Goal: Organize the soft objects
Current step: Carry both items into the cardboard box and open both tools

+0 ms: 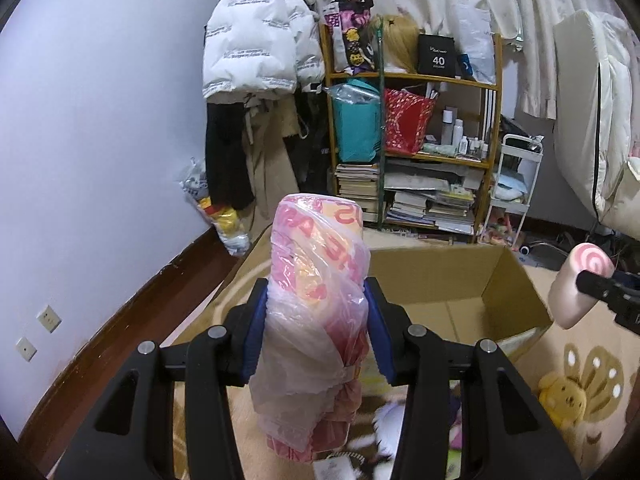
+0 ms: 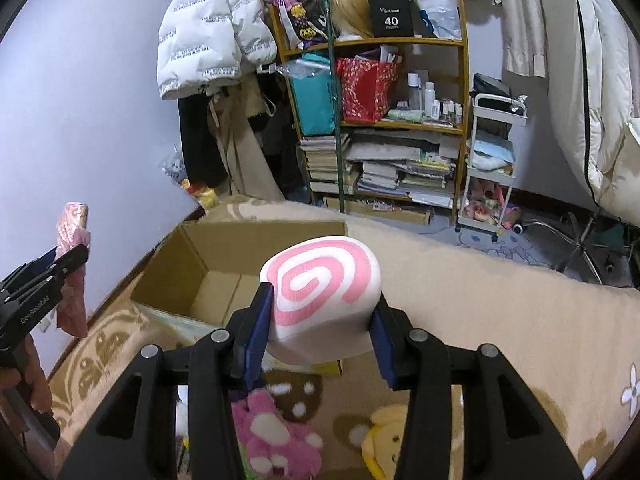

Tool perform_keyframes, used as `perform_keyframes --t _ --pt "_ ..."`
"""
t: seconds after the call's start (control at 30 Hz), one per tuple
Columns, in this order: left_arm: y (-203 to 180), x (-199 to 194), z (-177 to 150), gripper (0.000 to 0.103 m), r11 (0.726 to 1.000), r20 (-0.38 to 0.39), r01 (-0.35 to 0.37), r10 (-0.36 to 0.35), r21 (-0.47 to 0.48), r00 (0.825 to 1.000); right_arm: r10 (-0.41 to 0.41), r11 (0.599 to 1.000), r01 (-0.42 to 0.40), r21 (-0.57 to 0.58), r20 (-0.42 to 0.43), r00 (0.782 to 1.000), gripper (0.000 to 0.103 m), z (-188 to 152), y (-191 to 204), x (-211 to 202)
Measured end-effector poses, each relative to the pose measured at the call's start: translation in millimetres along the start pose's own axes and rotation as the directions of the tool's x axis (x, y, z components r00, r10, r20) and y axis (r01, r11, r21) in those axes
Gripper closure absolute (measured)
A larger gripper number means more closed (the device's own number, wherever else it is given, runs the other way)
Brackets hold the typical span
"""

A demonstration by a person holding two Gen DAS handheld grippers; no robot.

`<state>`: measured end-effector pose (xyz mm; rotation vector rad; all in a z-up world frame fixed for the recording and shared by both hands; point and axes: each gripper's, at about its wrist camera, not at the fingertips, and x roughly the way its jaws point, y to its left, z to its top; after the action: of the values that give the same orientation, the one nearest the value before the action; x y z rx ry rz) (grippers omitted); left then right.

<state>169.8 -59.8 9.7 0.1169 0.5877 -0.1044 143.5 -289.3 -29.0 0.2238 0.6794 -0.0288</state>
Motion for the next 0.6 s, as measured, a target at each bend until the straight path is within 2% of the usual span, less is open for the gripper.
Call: perform_keyframes --t 0.17,0.27,0.4,0.47,0.6 --pt "-16 9 23 0.059 0.998 0.013 0.057 -0.057 0.008 0.998 0.01 1.0 -0.01 0.0 0.029 1.0 0.054 15 4 10" --pt "-26 26 33 0.059 0.995 -0.02 0.095 -0.095 -0.004 0.995 -0.002 1.0 0.003 -0.018 0.029 1.0 0.053 21 10 19" --pt "-39 51 32 0.058 0.994 -0.103 0.108 -0.107 0.002 0.989 0.014 1.0 -0.014 -0.013 0.001 1.0 0.052 25 16 33" --pt "-47 62 27 0.058 0.996 -0.144 0.091 -0.088 0.015 0.986 0.023 1.0 -0.023 -0.006 -0.01 1.0 0.051 22 16 37" --pt "-53 79 15 0.059 0.995 -0.232 0.094 -0.09 0.009 0.969 0.031 0.999 -0.031 -0.008 -0.059 0.998 0.05 13 19 48"
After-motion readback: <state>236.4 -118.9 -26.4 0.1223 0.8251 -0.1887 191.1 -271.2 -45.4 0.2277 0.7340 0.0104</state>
